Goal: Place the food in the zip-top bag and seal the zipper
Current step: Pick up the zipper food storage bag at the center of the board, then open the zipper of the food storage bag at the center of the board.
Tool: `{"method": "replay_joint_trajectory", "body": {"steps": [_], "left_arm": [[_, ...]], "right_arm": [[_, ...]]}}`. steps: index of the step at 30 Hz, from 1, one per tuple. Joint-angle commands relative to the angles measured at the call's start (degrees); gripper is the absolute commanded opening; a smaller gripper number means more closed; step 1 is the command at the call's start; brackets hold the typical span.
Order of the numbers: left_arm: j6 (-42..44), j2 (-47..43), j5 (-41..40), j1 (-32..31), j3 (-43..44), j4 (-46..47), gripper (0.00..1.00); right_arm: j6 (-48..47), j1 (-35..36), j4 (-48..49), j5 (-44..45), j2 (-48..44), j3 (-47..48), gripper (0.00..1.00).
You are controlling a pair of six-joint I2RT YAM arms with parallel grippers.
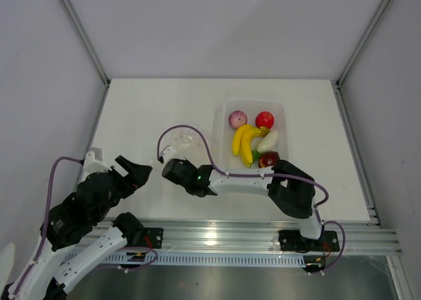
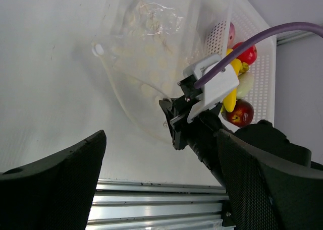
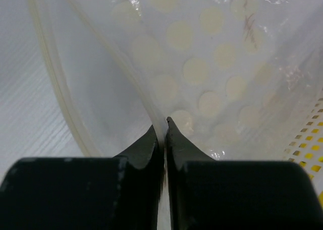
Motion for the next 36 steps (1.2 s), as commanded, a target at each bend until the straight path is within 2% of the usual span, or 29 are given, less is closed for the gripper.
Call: {"method": "replay_joint_trajectory", "body": {"steps": [1,2,3,12,16,20,27,36], "left_arm": [[-0.4,-1.3,-0.5,-0.2,0.5,-0.1,0.9],[0.1,-1.6,-0.5,-0.3,0.2,0.1,0.89],[0.6,-2.3,-0.5,-0.2,-0.1,0.5,0.89],[4.3,-6.2,4.6,-0.2,-3.9,6.4,0.84],[4.5,-5.8,6.9,-0.2,-6.2,8.2,0.83],[4.1,-3.9,8.4,-0.2,-8.5,10.7,0.84],[4.9,1.5,8.7,-0.2,-7.1,15.1,0.86],[4.1,6.3,11.0,-0.2,-10.0,19.5,0.84]], "right_arm": [[2.2,-1.3,-0.4,2.0,-1.5,3.6,0.06],[3.2,-1.6,-0.9,2.0,-2.0,4.4,0.01],[3.7,-1.7,-1.5,1.6,-2.7,4.8,0.0],[16.2,-5.0,-10.2,-7.5,-8.1,13.2,0.0],[21.7,-5.1,-9.9,-11.1,-9.7,14.1,0.0],[23.0,-4.6,-8.2,-12.6,-10.9,13.1,0.0],[23.6,-3.3,-8.0,-12.2,-12.0,11.9,0.0],[23.7,-2.6,-6.6,-11.5,-13.3,10.7,0.0]]}}
